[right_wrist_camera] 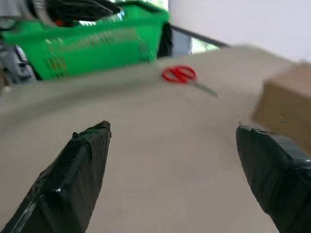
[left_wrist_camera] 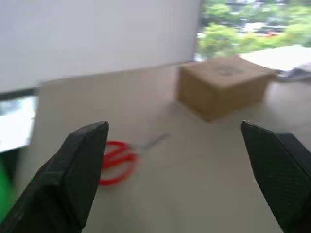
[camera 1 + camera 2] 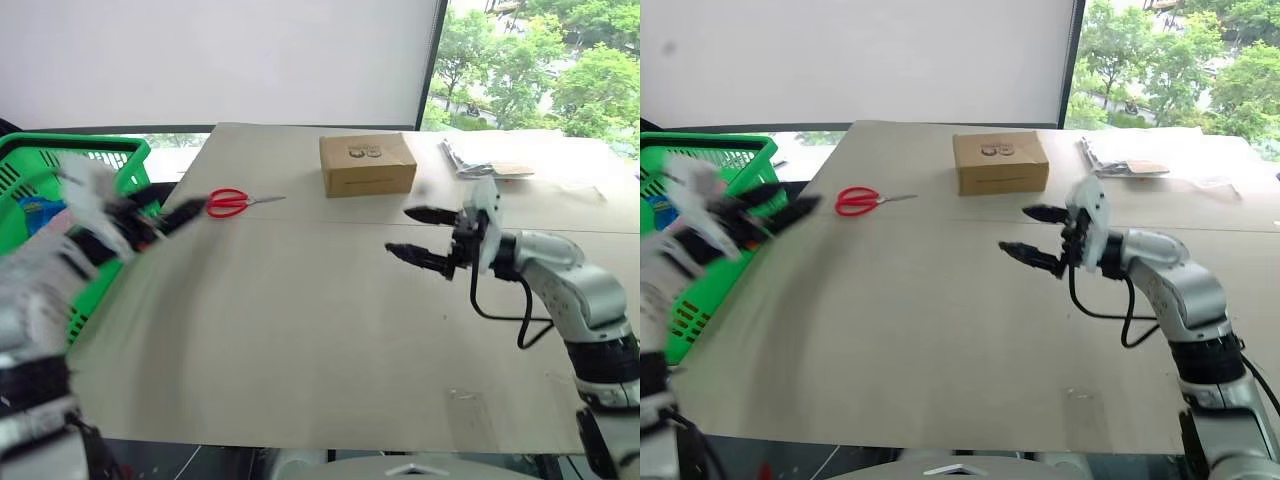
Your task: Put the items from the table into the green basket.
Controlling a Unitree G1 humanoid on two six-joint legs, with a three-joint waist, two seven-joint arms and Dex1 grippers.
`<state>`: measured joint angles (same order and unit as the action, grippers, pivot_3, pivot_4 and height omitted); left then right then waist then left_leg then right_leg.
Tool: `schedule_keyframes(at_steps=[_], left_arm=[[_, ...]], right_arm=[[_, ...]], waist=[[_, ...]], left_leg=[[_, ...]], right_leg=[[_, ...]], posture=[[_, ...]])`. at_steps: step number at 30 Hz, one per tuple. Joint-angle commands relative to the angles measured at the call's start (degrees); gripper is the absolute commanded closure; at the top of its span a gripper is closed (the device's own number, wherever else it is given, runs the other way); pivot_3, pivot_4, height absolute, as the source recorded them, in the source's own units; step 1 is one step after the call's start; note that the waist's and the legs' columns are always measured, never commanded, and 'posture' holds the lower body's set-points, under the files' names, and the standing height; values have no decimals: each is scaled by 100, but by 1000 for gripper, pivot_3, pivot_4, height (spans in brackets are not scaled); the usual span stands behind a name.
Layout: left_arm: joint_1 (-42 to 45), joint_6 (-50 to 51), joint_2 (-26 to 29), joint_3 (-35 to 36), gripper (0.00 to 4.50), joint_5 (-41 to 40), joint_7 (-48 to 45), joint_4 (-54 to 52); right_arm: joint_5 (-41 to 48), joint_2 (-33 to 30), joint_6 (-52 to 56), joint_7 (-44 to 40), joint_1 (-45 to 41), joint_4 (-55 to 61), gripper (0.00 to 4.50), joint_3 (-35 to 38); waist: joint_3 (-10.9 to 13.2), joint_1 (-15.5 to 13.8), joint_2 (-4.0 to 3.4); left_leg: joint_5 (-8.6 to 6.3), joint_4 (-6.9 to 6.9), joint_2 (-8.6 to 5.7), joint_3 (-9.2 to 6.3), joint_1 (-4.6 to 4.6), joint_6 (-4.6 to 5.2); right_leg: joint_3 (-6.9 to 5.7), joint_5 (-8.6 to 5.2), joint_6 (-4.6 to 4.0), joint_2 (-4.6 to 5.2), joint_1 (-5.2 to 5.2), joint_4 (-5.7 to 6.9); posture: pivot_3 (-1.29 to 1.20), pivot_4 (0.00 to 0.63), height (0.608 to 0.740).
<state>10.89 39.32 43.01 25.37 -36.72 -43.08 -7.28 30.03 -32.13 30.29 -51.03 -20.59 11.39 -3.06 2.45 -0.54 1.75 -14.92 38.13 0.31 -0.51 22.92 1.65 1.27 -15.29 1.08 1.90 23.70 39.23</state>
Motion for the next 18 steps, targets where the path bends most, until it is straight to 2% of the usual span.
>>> schedule_keyframes(at_steps=[1,5,10,18], left_arm=[[-457,181,-605,-193,38,-179,671,-1069],[-1198,-218,-884,-944,38,346,687,-1517],[-1488,-1184,-1353,-1588,38,1137,880,-1099],[-1466,-1760,-1358,-1848,38,1540,576,-481]], right_arm=[[-401,-32,-869,88,505,-109,114,319],[-753,-4,-1658,206,1195,-629,114,591],[-968,-169,-2481,45,1889,-1293,114,996],[-959,-259,-2982,-72,2328,-1722,114,1367]], waist=[[0,6,0],[-10,-21,-28],[-6,-55,-70],[-10,76,-82]], left_leg=[[0,-3,0,-1,-4,0],[2,10,1,-1,-30,-1],[3,17,0,13,-118,2],[5,23,15,33,-133,5]], right_leg=[[-2,0,0,-3,0,0],[-1,-2,-3,-15,-6,48],[3,-20,-22,-23,-103,25],[42,-20,-10,-96,-114,18]], posture=[[41,0,724],[37,0,724],[25,0,724],[-8,0,724]])
